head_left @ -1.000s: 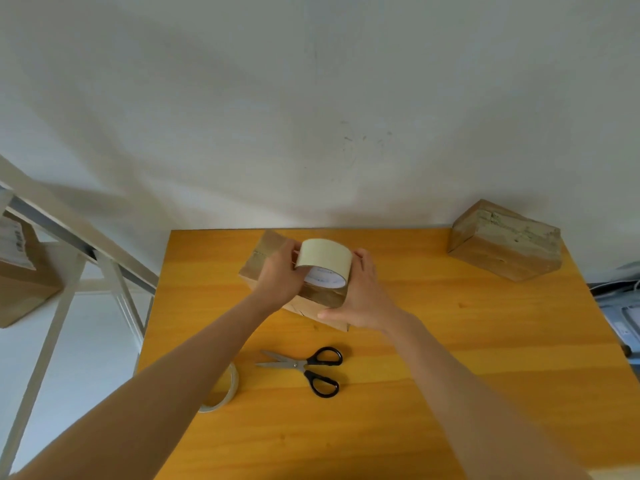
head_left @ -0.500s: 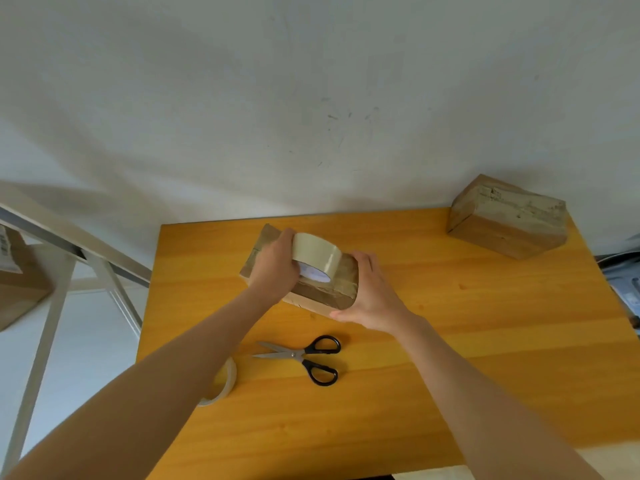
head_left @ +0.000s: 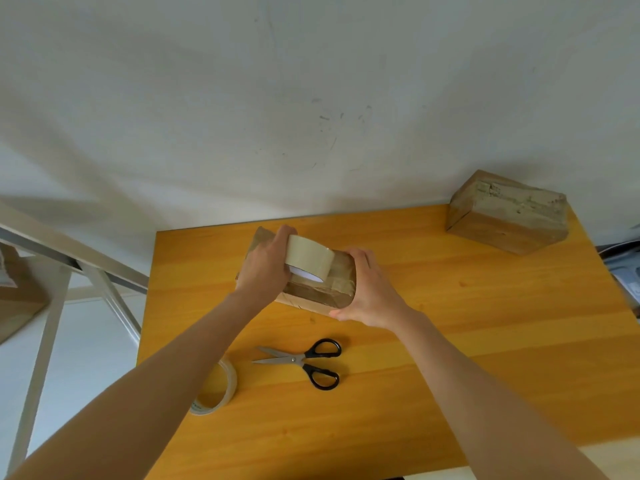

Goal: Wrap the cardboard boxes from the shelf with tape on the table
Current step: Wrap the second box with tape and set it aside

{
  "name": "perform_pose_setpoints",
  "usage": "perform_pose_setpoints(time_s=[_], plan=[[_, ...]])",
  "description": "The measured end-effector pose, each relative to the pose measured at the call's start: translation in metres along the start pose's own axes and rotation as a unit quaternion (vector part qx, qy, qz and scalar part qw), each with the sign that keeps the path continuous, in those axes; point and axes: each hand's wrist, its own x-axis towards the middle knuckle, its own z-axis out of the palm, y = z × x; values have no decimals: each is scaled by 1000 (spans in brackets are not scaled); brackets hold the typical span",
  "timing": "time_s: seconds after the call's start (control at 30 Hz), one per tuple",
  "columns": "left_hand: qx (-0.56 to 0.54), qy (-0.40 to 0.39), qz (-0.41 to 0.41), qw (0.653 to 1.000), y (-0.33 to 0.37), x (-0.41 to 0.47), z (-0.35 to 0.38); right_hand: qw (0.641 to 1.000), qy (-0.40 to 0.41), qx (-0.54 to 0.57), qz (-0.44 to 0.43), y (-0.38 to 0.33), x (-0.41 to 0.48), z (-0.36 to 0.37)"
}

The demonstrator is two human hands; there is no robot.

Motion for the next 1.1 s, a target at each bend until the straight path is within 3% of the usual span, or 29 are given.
perform_pose_setpoints(time_s=[0.1, 0.2, 0.37, 0.6, 0.8, 0.93, 1.1], plan=[[-140, 80, -140, 977, 9, -7, 18, 1000, 10, 7, 1, -1, 0, 6], [-194, 104, -202, 954, 20, -10, 32, 1000, 14, 12, 0, 1, 0, 8], [-125, 57, -112, 984, 7, -7, 17, 1000, 9, 22, 2, 3, -1, 6], [18, 92, -58, 994, -29, 0, -28, 1000, 13, 12, 13, 2, 1, 1], [-123, 107, -133, 978, -26, -2, -16, 1000, 11, 6, 11, 3, 1, 1], [-123, 98, -138, 978, -35, 5, -14, 1000, 12, -1, 14, 2, 1, 0], [-240, 133, -254, 927, -28, 7, -1, 1000, 14, -8, 16, -1, 1, 1]])
